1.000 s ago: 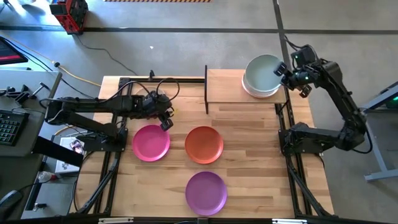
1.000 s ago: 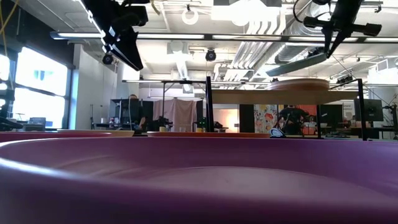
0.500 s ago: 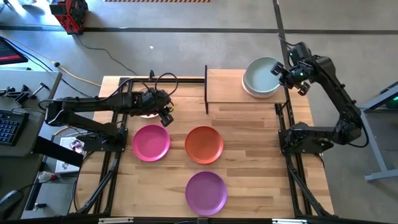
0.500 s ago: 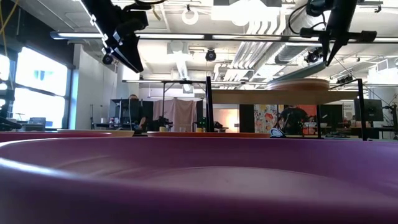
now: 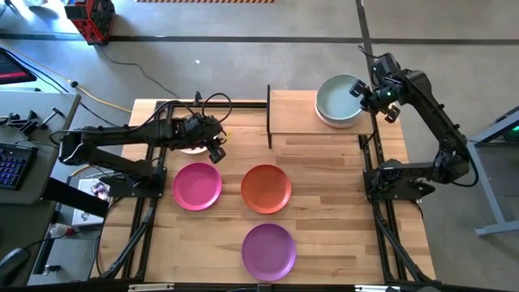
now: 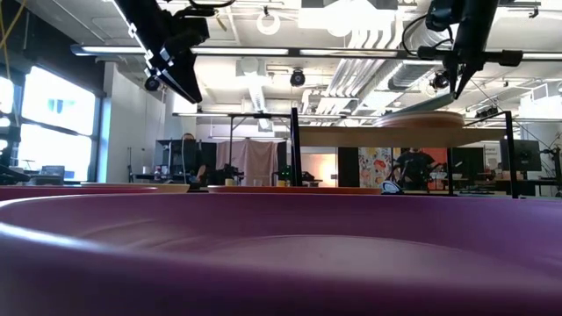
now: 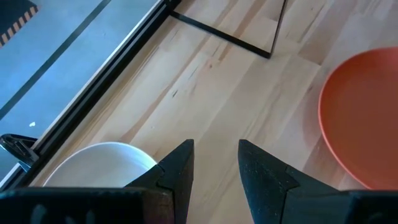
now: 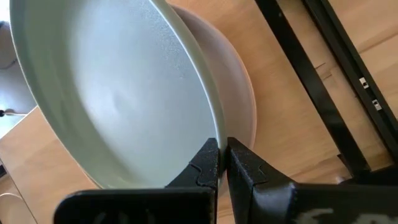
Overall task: Place and stack plates onto a shelf
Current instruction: Stack the light blue plate on top of the gray plate on the shelf
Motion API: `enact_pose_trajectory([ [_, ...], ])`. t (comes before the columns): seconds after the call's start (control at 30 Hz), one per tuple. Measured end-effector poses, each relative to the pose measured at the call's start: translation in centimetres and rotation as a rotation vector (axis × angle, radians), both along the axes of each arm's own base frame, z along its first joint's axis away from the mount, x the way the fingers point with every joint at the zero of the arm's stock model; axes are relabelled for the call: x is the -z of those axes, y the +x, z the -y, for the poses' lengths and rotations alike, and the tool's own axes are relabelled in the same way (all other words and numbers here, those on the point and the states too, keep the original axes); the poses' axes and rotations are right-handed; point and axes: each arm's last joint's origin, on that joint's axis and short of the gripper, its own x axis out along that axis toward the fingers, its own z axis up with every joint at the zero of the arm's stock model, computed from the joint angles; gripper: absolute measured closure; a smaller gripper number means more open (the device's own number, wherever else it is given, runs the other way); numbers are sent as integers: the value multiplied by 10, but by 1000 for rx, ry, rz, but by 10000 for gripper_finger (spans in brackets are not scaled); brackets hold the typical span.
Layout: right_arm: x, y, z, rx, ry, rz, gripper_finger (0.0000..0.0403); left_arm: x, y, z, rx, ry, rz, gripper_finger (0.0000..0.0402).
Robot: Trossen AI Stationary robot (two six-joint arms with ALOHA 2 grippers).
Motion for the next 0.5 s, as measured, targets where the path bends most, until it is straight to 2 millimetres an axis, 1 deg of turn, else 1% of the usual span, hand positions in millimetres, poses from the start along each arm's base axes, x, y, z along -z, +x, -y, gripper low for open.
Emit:
enact_pose_trajectory([
  [0.27, 2, -2, -5, -7, 51, -27, 402, 0, 0, 0, 4, 3, -3, 286],
  [0.5, 2, -2, -5, -41, 48, -41, 402, 0, 0, 0, 4, 2, -2, 286],
])
